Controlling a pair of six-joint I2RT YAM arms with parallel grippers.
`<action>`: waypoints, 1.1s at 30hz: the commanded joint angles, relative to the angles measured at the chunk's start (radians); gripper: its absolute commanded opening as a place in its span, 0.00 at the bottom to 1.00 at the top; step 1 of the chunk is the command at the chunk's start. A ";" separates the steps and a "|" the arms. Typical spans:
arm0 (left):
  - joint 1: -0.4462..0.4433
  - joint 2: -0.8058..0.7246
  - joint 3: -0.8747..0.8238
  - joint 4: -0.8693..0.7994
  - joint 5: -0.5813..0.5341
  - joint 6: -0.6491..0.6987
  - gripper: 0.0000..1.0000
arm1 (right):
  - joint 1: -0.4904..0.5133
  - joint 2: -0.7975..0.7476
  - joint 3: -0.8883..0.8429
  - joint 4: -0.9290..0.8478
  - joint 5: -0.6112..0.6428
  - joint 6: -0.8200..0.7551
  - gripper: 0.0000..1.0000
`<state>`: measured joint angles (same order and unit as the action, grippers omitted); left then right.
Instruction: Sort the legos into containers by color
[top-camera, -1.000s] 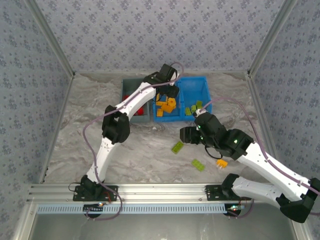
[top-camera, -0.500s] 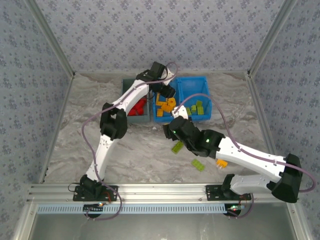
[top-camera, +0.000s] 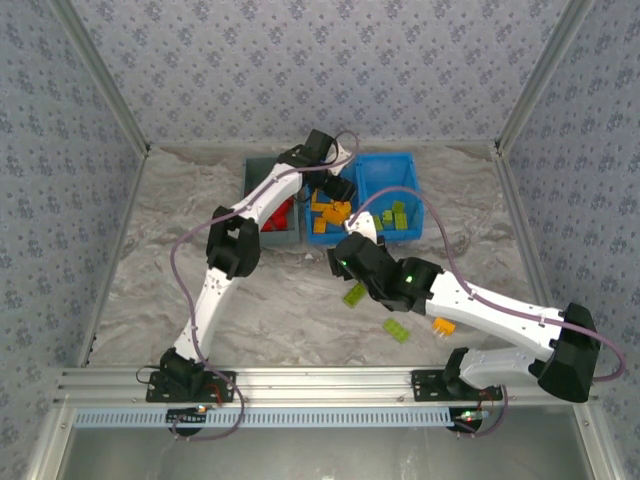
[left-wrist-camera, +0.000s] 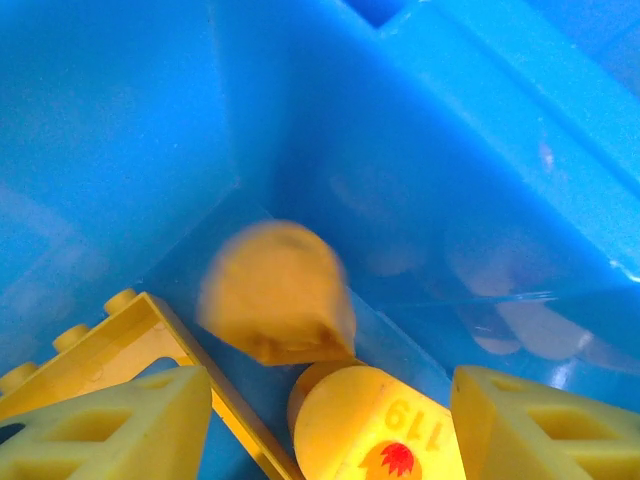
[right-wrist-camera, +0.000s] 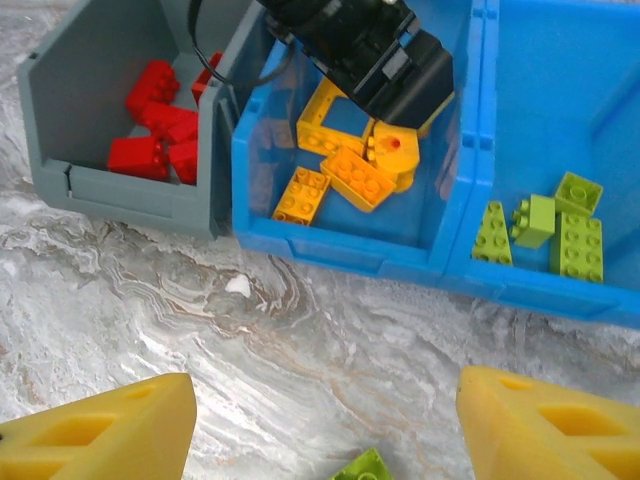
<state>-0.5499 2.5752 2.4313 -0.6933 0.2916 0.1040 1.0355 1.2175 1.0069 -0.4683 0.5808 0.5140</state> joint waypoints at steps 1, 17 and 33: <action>-0.002 -0.089 -0.021 0.010 -0.018 -0.012 0.65 | -0.005 -0.011 0.021 -0.109 0.030 0.100 0.72; -0.062 -0.860 -0.794 0.372 -0.242 -0.281 0.69 | -0.058 0.233 -0.041 -0.249 -0.238 0.897 0.68; -0.369 -1.706 -1.472 0.210 -0.271 -0.560 0.80 | -0.127 0.486 -0.019 -0.097 -0.392 0.938 0.60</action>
<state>-0.8936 0.9413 0.9970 -0.4404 0.0490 -0.3637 0.9161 1.6775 0.9714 -0.5743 0.1925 1.4403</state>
